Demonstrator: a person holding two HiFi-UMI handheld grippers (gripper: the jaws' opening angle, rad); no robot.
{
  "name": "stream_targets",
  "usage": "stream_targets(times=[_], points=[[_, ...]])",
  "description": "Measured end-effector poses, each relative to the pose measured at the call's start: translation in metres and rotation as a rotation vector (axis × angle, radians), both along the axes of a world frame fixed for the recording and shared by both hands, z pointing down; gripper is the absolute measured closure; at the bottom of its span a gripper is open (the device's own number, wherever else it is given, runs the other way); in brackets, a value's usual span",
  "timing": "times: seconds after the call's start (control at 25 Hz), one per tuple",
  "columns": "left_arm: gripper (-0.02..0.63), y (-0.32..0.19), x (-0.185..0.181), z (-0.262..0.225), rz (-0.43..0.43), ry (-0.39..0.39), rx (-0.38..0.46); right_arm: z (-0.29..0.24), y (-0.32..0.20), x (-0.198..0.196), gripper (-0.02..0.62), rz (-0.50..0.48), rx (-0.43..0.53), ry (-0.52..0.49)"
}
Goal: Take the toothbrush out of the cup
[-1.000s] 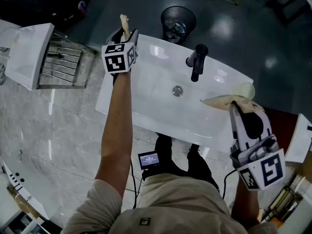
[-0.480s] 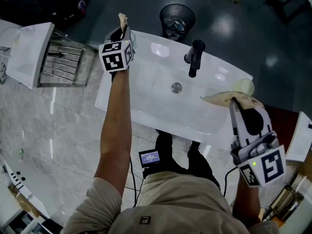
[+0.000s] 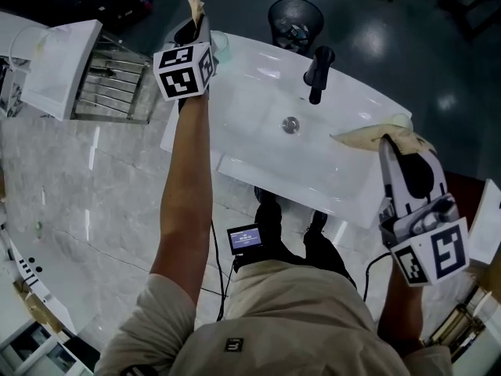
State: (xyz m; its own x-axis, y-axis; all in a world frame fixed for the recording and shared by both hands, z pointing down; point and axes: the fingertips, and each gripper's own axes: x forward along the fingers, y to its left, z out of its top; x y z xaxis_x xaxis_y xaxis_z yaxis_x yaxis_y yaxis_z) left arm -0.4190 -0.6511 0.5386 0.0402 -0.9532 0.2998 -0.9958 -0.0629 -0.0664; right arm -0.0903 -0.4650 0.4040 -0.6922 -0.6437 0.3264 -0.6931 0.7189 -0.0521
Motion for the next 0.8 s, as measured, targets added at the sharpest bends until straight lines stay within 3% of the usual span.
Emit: stream_targets(times=[0.32, 0.8], points=[[0.575, 0.047, -0.005, -0.069, -0.03, -0.038, 0.075, -0.023, 0.021, 0.003, 0.568, -0.047, 0.047, -0.035], [0.578, 0.158, 0.034, -0.212, -0.031, -0.102, 0.251, -0.087, 0.061, 0.024, 0.568, -0.117, 0.134, -0.115]])
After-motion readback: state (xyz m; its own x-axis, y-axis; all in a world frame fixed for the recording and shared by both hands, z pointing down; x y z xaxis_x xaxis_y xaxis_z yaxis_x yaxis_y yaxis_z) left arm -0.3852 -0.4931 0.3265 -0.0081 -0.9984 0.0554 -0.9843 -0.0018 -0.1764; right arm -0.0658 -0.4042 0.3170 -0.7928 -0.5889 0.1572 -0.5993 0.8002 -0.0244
